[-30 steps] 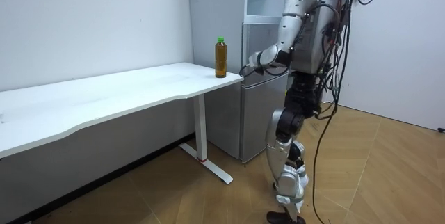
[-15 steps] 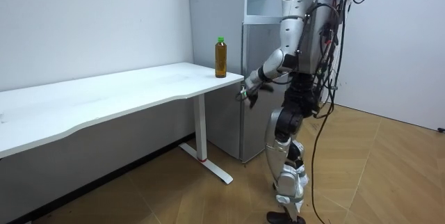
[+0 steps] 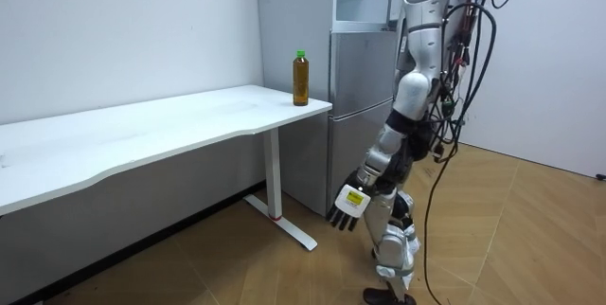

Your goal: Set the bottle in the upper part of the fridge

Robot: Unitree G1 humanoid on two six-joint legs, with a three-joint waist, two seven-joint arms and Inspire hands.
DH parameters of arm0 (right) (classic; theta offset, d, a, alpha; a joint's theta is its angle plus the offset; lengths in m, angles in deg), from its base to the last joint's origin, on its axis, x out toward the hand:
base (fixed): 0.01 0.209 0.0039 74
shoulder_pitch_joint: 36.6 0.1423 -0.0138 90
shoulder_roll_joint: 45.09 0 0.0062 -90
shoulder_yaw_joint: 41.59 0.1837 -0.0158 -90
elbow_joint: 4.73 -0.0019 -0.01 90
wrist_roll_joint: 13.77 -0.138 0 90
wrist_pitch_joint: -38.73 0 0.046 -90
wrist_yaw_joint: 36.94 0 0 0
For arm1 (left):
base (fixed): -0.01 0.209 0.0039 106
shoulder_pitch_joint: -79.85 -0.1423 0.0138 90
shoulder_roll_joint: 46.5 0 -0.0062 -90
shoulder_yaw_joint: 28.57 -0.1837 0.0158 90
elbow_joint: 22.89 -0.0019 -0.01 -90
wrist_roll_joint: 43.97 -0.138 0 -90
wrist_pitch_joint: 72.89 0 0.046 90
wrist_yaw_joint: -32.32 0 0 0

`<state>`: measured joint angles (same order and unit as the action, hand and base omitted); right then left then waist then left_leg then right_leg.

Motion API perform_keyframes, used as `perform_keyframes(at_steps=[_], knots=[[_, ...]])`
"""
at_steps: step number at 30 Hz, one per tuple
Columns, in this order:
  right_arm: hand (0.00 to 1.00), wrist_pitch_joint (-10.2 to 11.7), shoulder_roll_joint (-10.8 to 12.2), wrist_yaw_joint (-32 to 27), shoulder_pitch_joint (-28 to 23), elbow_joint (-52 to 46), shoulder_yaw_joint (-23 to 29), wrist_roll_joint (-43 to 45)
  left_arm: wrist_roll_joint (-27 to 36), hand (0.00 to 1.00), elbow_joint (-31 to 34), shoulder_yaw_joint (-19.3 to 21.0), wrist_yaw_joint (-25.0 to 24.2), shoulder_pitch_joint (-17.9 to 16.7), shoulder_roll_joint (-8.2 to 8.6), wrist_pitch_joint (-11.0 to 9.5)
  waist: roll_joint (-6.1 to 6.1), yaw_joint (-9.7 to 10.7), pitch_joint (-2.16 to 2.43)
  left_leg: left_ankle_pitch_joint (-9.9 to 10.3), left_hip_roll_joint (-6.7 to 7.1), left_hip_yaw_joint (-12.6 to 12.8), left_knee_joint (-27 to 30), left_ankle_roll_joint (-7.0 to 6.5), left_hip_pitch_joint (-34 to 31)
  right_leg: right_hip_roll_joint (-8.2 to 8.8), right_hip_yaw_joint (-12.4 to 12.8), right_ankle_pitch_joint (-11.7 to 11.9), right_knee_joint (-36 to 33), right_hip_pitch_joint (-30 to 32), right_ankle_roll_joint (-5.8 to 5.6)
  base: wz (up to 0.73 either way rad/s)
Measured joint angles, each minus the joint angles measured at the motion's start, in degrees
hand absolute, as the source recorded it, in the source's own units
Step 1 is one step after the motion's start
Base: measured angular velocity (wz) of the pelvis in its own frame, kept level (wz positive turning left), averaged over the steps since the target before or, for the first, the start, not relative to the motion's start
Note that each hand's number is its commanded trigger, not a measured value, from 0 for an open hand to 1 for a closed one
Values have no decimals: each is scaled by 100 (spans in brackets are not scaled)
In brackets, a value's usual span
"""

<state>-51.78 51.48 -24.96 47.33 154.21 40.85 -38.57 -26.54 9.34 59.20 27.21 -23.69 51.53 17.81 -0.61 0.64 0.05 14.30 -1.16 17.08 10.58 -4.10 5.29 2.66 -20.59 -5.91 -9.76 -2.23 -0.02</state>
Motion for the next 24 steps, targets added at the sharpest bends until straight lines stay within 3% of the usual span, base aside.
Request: perform_keyframes(at_steps=[5,8,10,14,16,24], knots=[[0,28,4,4,-66,11,114,-3,-198,0,-213,315,283,10,29,22,-39,-57,25,5,-1,0,1,6,2,-9,6,0,-9,0,1,0],[0,-46,42,5,-130,41,414,0,-880,0,-440,827,559,4,31,64,-53,-118,27,1,-7,2,-19,11,71,-43,6,-2,7,-69,3,0],[0,-85,48,6,-168,44,504,-2,-1548,0,-718,964,902,-47,-17,233,-90,-119,29,4,-6,5,-70,14,191,-55,11,-10,7,-159,-4,0],[0,-155,53,38,-169,78,527,3,-2472,0,-900,1007,1123,-212,-28,625,-85,-111,25,8,8,-4,-88,13,273,-32,4,-26,27,-252,-22,2],[0,-210,59,23,-143,123,550,-5,-2956,0,-924,999,1117,-277,56,861,-76,-114,23,11,26,-24,-79,7,294,13,1,-58,7,-266,-43,7],[0,-281,98,-76,-48,232,538,-163,-3455,0,-775,879,1244,-124,105,1096,-26,-65,27,-3,69,-134,-71,-10,303,42,-5,-147,7,-266,-71,6]])
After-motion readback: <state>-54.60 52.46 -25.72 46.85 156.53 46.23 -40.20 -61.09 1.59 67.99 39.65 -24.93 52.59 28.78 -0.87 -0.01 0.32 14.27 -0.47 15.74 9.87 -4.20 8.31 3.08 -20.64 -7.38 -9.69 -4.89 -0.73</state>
